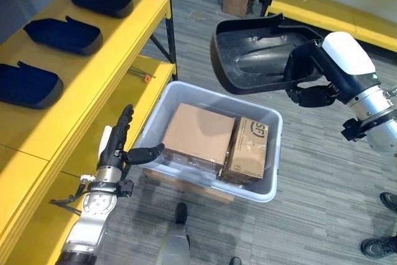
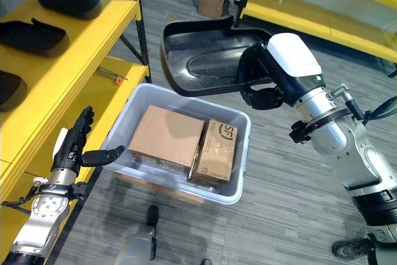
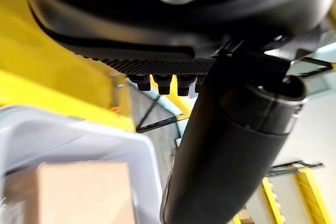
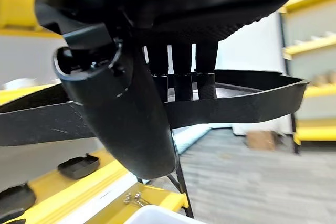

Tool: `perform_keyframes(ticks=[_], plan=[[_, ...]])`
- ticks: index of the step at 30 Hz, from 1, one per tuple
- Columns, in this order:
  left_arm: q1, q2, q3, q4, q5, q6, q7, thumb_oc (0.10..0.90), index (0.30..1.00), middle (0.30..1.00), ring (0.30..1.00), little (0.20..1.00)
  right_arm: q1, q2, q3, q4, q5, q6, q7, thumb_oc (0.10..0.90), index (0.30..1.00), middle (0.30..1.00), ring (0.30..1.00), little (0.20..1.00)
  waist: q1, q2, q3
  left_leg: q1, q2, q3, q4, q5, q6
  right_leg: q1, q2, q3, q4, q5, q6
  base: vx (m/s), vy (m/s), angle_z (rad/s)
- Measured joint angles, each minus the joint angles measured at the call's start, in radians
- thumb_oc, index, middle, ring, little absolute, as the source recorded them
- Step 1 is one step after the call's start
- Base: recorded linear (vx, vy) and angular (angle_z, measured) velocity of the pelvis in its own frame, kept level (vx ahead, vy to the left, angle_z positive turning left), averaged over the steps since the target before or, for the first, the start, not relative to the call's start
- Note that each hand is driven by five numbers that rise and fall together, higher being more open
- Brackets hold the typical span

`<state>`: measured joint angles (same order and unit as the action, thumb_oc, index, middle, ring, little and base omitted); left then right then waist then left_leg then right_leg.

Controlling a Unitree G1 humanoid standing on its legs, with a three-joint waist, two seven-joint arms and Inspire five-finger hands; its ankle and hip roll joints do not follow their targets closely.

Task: Move parts from the plastic box to the shelf.

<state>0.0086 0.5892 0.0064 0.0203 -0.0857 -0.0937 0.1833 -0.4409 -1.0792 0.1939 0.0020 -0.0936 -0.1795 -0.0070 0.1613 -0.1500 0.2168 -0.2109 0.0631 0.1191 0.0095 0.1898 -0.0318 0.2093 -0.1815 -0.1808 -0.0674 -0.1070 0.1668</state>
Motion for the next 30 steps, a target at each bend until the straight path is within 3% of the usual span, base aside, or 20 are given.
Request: perform_keyframes(ticks=[7,18,30], plan=[[-0.047,0.039,-0.006,0.001,0.153,-0.021,0.066,0.900,1.000,1.000,1.000,1.000,-0.012,-0.037,0.134,0.082,0.098,0.012,0.089,0.400,0.300,0.300,0.300,0.300,-0.025,-0.010,-0.015,0.022,0.023,0.002,-0.018,0.006,-0.003,0.012,0.017,0.009,-0.005,0.008,-0.012,-0.01,-0.003,-0.05],[-0.134,0.203,-0.027,0.003,0.471,-0.030,0.178,0.900,1.000,1.000,1.000,1.000,-0.020,-0.039,0.155,0.091,0.157,0.010,0.117,0.400,0.300,0.300,0.300,0.300,-0.051,-0.011,-0.018,0.056,0.033,0.012,-0.040,0.021,-0.011,0.034,0.025,0.026,-0.017,0.015,-0.018,0.00,0.003,-0.02],[-0.332,0.351,-0.239,-0.024,0.692,-0.076,0.205,0.900,1.000,1.000,1.000,1.000,-0.092,-0.021,0.219,0.089,0.176,-0.015,0.133,0.400,0.300,0.300,0.300,0.300,-0.086,-0.002,-0.026,0.067,0.036,0.022,-0.049,0.024,-0.010,0.034,0.025,0.034,-0.017,0.017,-0.020,0.01,0.006,-0.02]])
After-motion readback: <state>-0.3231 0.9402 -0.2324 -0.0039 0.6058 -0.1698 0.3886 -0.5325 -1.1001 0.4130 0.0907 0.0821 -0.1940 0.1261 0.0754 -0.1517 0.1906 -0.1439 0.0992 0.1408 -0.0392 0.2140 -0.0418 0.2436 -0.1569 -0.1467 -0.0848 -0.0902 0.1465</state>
